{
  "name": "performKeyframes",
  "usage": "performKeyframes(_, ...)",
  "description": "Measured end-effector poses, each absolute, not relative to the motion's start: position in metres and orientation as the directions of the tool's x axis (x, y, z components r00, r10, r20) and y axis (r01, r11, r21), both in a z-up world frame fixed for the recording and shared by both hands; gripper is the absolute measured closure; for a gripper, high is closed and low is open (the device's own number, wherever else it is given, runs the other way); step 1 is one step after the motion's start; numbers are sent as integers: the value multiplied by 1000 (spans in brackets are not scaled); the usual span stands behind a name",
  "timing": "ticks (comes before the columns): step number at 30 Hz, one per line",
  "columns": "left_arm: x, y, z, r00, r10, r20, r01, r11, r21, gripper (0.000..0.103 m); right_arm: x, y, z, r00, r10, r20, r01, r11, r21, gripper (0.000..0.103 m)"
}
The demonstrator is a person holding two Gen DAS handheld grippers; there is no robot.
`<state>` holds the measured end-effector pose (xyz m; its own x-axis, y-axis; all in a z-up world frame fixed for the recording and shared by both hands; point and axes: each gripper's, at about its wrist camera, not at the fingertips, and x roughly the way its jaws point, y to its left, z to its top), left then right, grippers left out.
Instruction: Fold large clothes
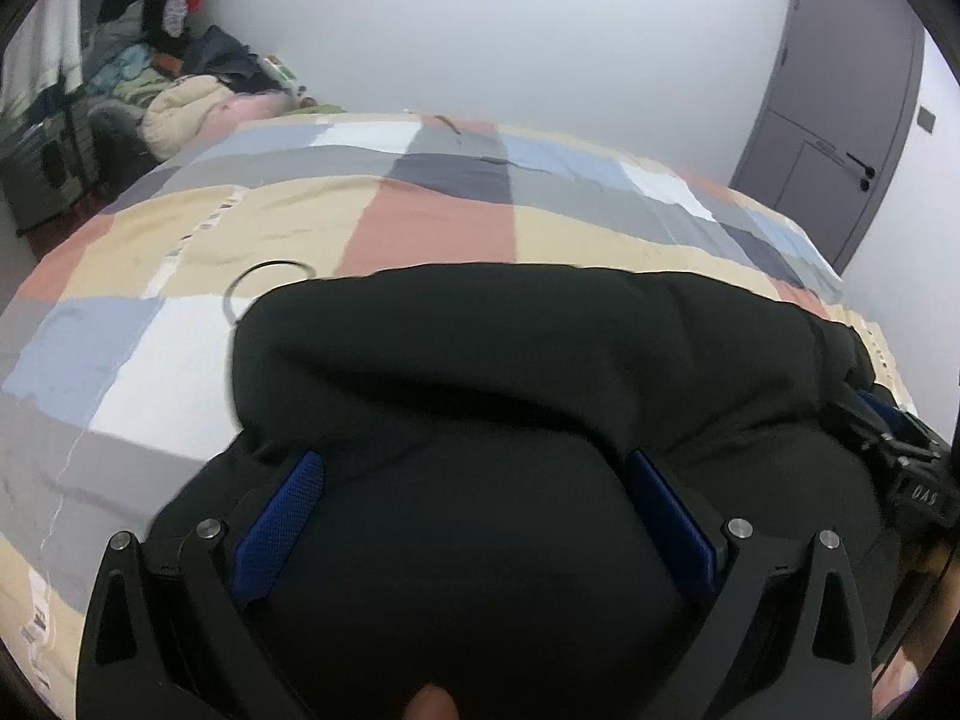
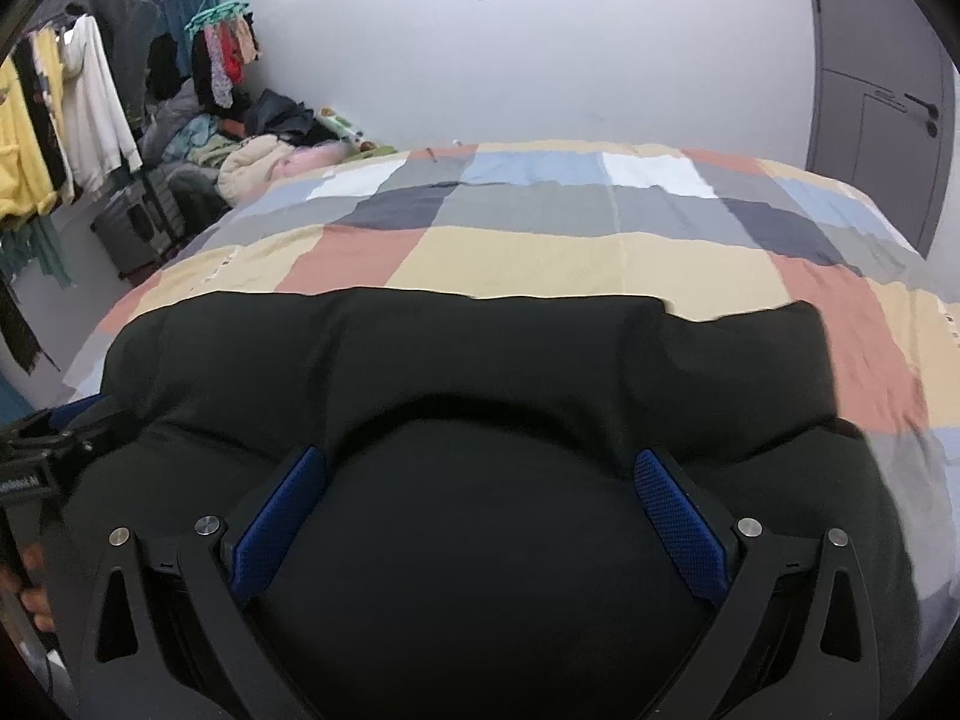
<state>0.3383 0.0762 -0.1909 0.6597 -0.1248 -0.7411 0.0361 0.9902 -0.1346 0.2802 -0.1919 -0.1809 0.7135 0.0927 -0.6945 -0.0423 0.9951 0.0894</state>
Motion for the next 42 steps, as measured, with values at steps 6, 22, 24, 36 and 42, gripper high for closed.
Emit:
performKeyframes(6,315,100,-197,682,-96,-725,7,992,-124,1,259,-221,-180,737,54,-673,0,997,80,0)
performKeyframes(22,307,104,-202,663,-101,-742,-5,990,-140,1,248,-247,-191,725,45,-687,41,993,108,0)
performKeyframes(24,303,102,-190,663,-74,-745,-21,993,-117,2,241,-249,-178,735,35,-677,52,993,107,0)
performKeyframes(36,237,76,-40,747,-76,-661,11,995,-101,2,178,-252,-13,853,24,-521,64,987,150,0)
performKeyframes(42,177,43,38,796,-69,-602,66,997,-28,2,126,-227,66,902,87,-422,-26,989,148,0)
